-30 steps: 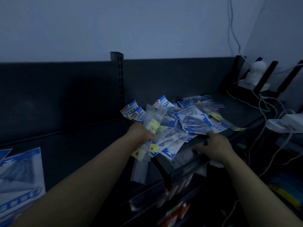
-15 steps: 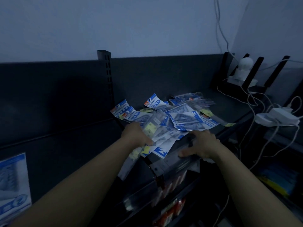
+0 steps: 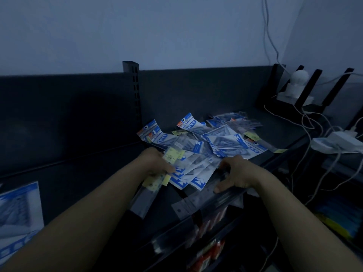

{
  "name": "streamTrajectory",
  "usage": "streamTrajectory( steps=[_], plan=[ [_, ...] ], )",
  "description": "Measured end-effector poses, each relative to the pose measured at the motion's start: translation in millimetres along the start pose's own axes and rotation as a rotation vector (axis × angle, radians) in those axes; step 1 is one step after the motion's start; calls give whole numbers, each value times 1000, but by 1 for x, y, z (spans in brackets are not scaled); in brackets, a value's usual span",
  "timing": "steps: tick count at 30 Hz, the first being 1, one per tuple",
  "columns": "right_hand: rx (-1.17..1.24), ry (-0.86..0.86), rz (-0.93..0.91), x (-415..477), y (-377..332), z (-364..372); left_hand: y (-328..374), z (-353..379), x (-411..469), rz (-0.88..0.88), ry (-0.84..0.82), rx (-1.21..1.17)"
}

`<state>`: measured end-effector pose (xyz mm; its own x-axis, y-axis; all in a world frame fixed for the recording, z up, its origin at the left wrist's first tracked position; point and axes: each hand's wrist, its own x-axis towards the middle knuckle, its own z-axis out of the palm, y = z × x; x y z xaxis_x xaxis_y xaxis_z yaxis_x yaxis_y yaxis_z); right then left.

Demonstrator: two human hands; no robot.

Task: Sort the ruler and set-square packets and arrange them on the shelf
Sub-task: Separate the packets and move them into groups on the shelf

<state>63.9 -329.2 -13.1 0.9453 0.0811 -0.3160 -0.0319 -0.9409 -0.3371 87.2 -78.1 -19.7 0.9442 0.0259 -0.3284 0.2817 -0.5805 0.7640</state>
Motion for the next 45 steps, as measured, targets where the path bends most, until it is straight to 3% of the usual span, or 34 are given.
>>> streamTrajectory(
  steps=[6, 15, 21, 26, 30, 33, 37, 42, 45],
  plan=[
    [164, 65, -100, 5, -6, 13, -17, -13, -2, -51, -44, -120],
    [191, -30, -227, 3, -26, 20, -40, -35, -16, -103, -69, -219],
    [107, -14, -257, -2, -39, 25, -53, -46, -29, -86, -1, -252],
    [237, -21, -325, -10, -45, 18, -60, -60, -37, -80, 44, -307],
    [387, 85, -264, -5, -48, 13, -71, -70, -42, -41, 63, -241],
    [673, 181, -140, 7, -63, 20, -74, -72, -48, -5, 13, -230],
    [1051, 68, -66, 25, -92, 32, -72, -72, -55, 20, -48, -230],
    [1007, 111, -10, 36, -115, 33, -70, -69, -57, 27, -45, -225],
    [1001, 256, 94, 41, -107, 26, -72, -70, -56, 10, 3, -244]
  ],
)
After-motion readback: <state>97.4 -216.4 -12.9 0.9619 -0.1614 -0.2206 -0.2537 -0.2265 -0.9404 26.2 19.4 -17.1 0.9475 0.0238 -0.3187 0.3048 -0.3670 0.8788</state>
